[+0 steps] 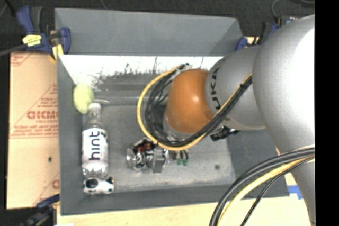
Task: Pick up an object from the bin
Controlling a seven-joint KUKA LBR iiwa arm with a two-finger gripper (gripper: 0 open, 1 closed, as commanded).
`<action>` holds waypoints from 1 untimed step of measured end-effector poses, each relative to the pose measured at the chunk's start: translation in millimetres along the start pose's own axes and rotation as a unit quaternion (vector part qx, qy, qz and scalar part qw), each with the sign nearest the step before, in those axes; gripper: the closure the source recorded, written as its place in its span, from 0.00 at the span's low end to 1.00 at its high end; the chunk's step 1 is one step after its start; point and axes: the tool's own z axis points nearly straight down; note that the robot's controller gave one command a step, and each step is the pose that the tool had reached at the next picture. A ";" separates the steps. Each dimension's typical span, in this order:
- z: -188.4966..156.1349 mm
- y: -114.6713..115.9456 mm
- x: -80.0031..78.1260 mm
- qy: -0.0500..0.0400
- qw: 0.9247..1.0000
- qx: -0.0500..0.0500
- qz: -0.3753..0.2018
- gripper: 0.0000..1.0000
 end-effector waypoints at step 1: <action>-14.8 0.6 -1.6 -0.004 1.000 -0.001 0.000 1.00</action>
Offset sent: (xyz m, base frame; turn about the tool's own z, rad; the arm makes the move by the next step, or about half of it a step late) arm 0.0000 0.0000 0.0264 0.0000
